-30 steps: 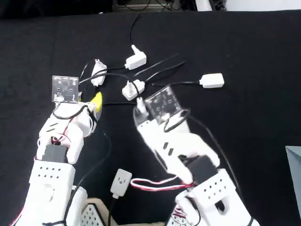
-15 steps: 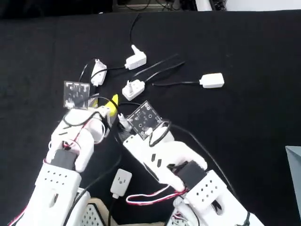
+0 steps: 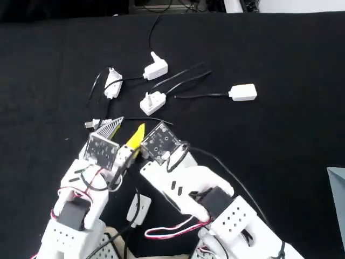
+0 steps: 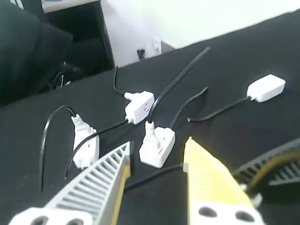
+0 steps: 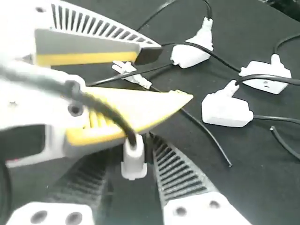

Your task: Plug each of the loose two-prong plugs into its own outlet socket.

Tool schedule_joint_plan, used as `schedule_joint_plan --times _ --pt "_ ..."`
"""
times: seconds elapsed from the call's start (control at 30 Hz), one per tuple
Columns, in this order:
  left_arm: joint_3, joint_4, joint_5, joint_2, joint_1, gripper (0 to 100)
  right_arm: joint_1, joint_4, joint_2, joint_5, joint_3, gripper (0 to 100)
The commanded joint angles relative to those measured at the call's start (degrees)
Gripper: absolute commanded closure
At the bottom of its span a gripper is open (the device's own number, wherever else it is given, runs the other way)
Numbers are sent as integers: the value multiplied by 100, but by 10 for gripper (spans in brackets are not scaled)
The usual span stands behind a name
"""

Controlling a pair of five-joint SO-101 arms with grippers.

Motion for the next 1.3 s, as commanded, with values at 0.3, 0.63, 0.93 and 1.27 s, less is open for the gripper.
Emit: schedule_joint_plan --times 0.3,0.63,0.93,1.27 --pt "-22 431 -782 -290 462 809 -158 176 -84 -35 -22 987" --pt "-523 466 299 -290 -1341 855 580 1292 -136 -44 -699 987" --pt "-1648 2479 413 -273 -1508 855 1890 1609 -92 -44 -954 987" --pt "-2782 3886 387 1064 -1191 854 2884 1204 -84 -44 -690 987"
